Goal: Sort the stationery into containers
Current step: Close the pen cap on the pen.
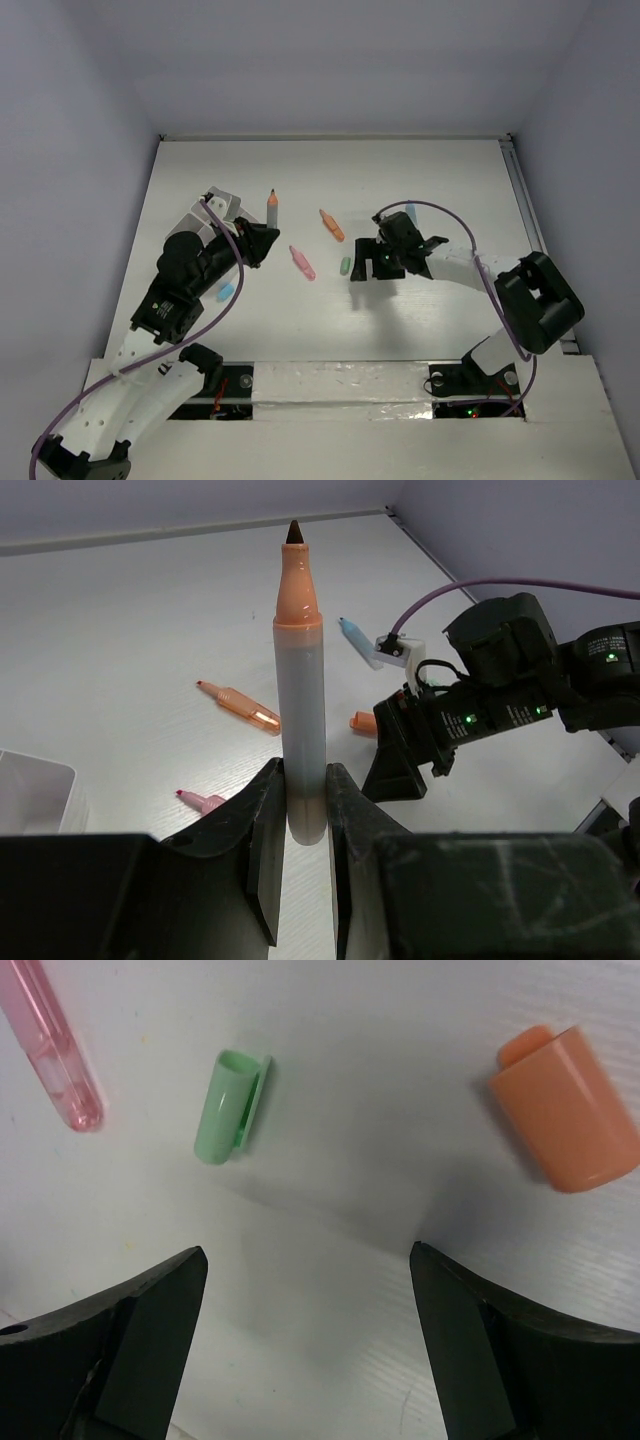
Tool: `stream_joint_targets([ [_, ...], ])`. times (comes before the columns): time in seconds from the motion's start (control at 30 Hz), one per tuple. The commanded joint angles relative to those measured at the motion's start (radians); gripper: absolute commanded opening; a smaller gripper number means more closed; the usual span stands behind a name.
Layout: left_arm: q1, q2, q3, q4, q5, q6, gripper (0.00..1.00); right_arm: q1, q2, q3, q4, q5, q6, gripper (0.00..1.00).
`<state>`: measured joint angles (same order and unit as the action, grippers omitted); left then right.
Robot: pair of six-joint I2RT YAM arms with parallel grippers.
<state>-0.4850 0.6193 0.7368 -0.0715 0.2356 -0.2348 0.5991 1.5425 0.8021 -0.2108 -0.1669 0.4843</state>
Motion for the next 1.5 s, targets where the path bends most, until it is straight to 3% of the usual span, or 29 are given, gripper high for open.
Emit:
stream_joint_targets([
  [0.0,-0.006,-0.006,0.012,0.053,0.007,0.012,0.00,-0.039,0.027,0.016,0.056,0.052,-0.006,0.89],
  [0.17,-0.006,-0.004,0.012,0.052,-0.001,0.012,0.00,-0.077,0.054,0.052,0.059,0.063,-0.036,0.89],
  [0.4,-0.006,-0.001,0.013,0.049,-0.013,0.014,0.00,-0.088,0.079,0.128,-0.061,0.188,-0.073,0.91],
  [0.63,-0.006,0.005,0.013,0.045,-0.019,0.011,0.00,-0.097,0.116,0.146,-0.039,0.208,-0.073,0.93],
  [1.17,-0.006,0.016,0.016,0.045,-0.027,0.012,0.00,-0.097,0.206,0.295,-0.243,0.306,-0.182,0.74],
  [1.47,-0.006,0.019,0.016,0.041,-0.033,0.014,0.00,-0.088,0.306,0.370,-0.292,0.376,-0.208,0.69],
])
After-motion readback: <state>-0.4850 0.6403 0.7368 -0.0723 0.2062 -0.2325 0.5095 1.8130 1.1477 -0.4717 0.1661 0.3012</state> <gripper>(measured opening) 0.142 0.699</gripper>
